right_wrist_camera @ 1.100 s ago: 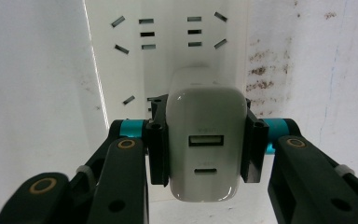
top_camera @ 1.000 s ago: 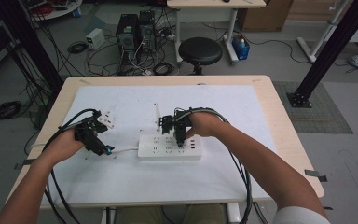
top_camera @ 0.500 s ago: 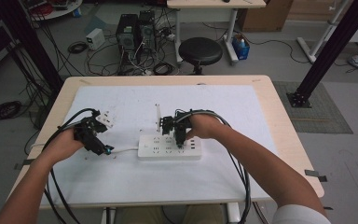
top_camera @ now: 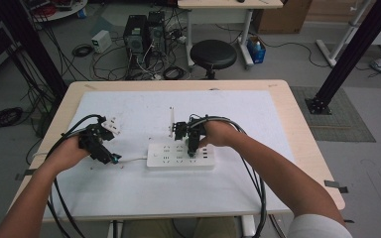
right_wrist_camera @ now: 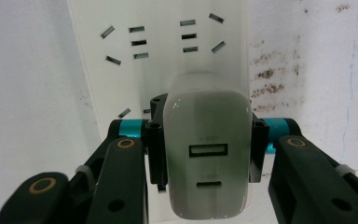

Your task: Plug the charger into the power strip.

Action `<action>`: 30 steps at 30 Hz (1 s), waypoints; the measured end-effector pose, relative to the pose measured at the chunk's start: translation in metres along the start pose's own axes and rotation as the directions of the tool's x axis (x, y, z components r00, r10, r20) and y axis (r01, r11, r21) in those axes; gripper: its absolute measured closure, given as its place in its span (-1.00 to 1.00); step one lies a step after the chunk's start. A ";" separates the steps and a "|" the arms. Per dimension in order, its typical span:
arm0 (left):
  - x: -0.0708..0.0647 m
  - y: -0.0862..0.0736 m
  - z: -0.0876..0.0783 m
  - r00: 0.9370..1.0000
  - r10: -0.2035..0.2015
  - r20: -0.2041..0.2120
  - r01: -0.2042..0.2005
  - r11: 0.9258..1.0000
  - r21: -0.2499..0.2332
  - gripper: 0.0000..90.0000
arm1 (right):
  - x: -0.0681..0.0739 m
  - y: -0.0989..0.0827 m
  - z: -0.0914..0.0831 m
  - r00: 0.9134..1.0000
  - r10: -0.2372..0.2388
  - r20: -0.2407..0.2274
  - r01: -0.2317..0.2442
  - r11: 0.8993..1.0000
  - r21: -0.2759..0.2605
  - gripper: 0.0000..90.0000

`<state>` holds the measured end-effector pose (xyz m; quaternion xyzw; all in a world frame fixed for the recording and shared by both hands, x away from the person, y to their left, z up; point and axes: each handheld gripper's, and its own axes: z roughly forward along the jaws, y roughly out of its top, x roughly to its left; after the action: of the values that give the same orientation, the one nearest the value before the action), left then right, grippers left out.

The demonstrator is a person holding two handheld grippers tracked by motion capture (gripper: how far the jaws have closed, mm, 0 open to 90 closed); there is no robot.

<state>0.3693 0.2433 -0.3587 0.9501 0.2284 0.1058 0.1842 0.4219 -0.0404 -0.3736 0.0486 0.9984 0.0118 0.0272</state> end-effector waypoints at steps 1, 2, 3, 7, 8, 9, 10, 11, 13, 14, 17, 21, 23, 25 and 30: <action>0.000 -0.001 0.000 1.000 -0.001 0.003 0.001 1.000 -0.004 -0.54 | 0.001 0.000 0.000 1.000 0.008 0.000 -0.008 1.000 -0.008 0.38; 0.000 -0.001 -0.001 1.000 -0.003 0.000 0.003 1.000 -0.004 -0.54 | 0.000 -0.001 0.001 1.000 0.005 -0.003 -0.005 1.000 -0.016 0.37; 0.001 -0.001 -0.001 1.000 0.001 -0.001 -0.001 1.000 0.000 -0.54 | -0.001 -0.002 0.001 1.000 -0.004 -0.003 0.004 1.000 -0.017 0.37; 0.000 -0.001 -0.002 1.000 -0.002 -0.002 0.002 1.000 -0.008 -0.54 | -0.001 -0.003 0.000 1.000 0.000 -0.011 0.000 0.999 -0.033 0.36; 0.000 -0.001 -0.003 1.000 -0.002 -0.002 0.002 1.000 -0.010 -0.54 | -0.002 -0.004 0.000 1.000 -0.008 -0.012 0.008 0.999 -0.043 0.35; 0.000 -0.001 -0.003 1.000 -0.007 -0.002 0.007 1.000 -0.014 -0.54 | -0.002 -0.005 0.000 1.000 -0.001 -0.020 0.000 0.999 -0.050 0.33; 0.000 -0.002 -0.004 1.000 0.000 -0.006 0.000 1.000 -0.007 -0.54 | -0.003 -0.007 -0.002 0.999 0.004 -0.039 -0.006 0.998 -0.061 0.21; -0.001 -0.002 -0.003 1.000 -0.014 -0.003 0.014 1.000 -0.019 -0.54 | -0.005 -0.009 -0.003 0.999 0.014 -0.051 -0.018 0.996 -0.088 0.06; 0.001 -0.002 -0.004 1.000 -0.008 -0.009 0.008 1.000 -0.016 -0.54 | -0.009 -0.014 -0.008 0.996 0.057 -0.062 -0.064 0.991 -0.121 -0.23; 0.000 -0.002 -0.004 1.000 -0.018 -0.009 0.018 1.000 -0.025 -0.54 | -0.011 -0.018 -0.011 0.995 0.077 -0.068 -0.085 0.987 -0.138 -0.28; 0.001 0.000 -0.005 1.000 -0.008 -0.010 0.007 1.000 -0.025 -0.54 | -0.014 -0.027 -0.021 0.990 0.111 -0.083 -0.125 0.975 -0.182 -0.53; 0.000 0.003 -0.005 1.000 -0.009 -0.017 0.009 1.000 -0.026 -0.54 | -0.021 -0.041 -0.038 0.976 0.181 -0.121 -0.208 0.938 -0.278 -0.61; 0.001 0.004 -0.005 1.000 -0.014 -0.018 0.014 1.000 -0.028 -0.54 | -0.024 -0.046 -0.043 0.964 0.224 -0.141 -0.258 0.915 -0.311 -0.73; 0.001 0.006 -0.005 1.000 -0.021 -0.019 0.020 0.999 -0.030 -0.54 | -0.029 -0.050 -0.046 0.946 0.286 -0.149 -0.320 0.889 -0.326 -0.73; -0.001 0.011 -0.006 1.000 -0.014 -0.023 0.013 1.000 -0.019 -0.54 | -0.039 -0.052 -0.050 0.918 0.347 -0.191 -0.393 0.854 -0.341 -0.73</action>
<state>0.3711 0.2358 -0.3494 0.9454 0.2359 0.1175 0.1915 0.4528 -0.0975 -0.3230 0.2329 0.9494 0.2087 -0.0282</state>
